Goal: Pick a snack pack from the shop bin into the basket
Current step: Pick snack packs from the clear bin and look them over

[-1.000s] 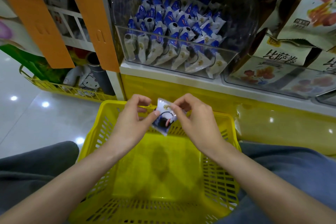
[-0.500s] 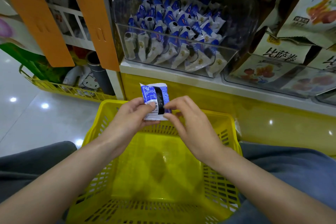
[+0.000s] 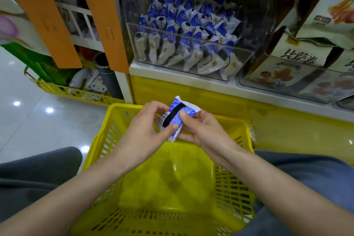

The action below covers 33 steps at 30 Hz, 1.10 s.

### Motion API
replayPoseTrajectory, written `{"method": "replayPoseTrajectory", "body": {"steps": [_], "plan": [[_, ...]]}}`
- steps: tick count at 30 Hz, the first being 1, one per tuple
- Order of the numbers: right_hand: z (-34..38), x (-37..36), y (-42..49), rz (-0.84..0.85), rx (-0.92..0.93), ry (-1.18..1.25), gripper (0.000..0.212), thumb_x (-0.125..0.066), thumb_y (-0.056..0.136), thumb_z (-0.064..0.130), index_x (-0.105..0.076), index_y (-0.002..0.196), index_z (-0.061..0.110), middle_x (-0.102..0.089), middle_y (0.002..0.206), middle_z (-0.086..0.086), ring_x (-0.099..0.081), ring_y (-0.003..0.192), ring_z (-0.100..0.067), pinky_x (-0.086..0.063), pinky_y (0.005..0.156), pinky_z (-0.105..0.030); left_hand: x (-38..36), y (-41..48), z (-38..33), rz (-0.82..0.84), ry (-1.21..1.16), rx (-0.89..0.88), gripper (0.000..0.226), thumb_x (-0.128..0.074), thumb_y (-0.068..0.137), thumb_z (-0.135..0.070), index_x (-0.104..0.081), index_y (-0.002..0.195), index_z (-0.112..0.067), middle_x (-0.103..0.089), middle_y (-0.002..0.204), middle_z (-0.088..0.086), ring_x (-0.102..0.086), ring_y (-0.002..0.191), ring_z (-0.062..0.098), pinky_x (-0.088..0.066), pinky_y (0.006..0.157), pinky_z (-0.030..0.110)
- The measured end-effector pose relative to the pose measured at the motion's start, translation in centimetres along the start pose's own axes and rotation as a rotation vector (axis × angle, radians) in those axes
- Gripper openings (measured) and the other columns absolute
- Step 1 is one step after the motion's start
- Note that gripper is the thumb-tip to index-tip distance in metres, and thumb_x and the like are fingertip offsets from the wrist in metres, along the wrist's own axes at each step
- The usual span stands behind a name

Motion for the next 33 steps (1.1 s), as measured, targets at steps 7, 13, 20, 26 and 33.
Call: {"method": "replayPoseTrajectory", "body": {"steps": [7,13,20,26,33], "plan": [[-0.5,0.1,0.2,-0.039,0.020,-0.081,0.026,-0.056,0.090,0.013,-0.049,0.107,-0.004,-0.065,0.104,-0.020,-0.067,0.078,-0.016,-0.059,0.070,-0.029,0.0,0.1,0.0,0.086,-0.042,0.008,0.017,-0.058,0.089,-0.011,-0.055,0.101,-0.023,-0.061,0.097,-0.011,-0.058,0.088,0.003,-0.047,0.067,0.014],[-1.3,-0.7,0.0,-0.038,0.102,-0.271,0.024,-0.061,0.087,0.007,-0.044,0.103,0.001,-0.062,0.098,-0.010,-0.067,0.069,-0.008,-0.058,0.062,-0.024,-0.1,-0.6,-0.1,0.106,0.281,-0.089,0.030,-0.048,0.093,-0.011,-0.049,0.123,-0.013,-0.059,0.110,0.004,-0.056,0.099,0.021,-0.041,0.078,0.028],[-2.1,-0.9,-0.2,-0.040,0.194,-0.422,0.023,-0.064,0.086,0.013,-0.043,0.097,0.011,-0.063,0.100,-0.013,-0.065,0.090,-0.030,-0.058,0.066,-0.029,0.0,-0.8,-0.1,0.176,0.443,-0.071,0.024,-0.042,0.097,-0.021,-0.049,0.119,-0.015,-0.059,0.113,0.005,-0.058,0.097,0.028,-0.046,0.075,0.043],[-1.8,-0.7,-0.4,-0.051,0.264,-0.661,0.027,-0.065,0.085,0.018,-0.042,0.096,0.009,-0.061,0.086,-0.001,-0.061,0.081,-0.021,-0.052,0.074,-0.044,0.1,-0.7,-0.2,0.165,0.512,-0.105,0.027,-0.037,0.097,-0.034,-0.051,0.109,-0.015,-0.064,0.102,0.005,-0.060,0.091,0.030,-0.046,0.067,0.043],[-1.6,-0.7,-0.5,-0.031,0.286,-0.699,0.031,-0.069,0.081,0.021,-0.039,0.089,0.020,-0.061,0.093,0.004,-0.059,0.071,-0.005,-0.049,0.067,-0.028,0.0,-0.7,0.3,0.126,0.447,-0.134,0.016,-0.039,0.096,-0.027,-0.045,0.086,-0.017,-0.046,0.067,-0.006,-0.053,0.068,0.028,-0.033,0.054,0.034]]}}
Point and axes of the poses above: each hand's wrist, its own y-axis towards the middle knuckle, its own x-axis out of the back of the hand, z = x × y, the point moved 5 cm from there along y, towards the middle knuckle
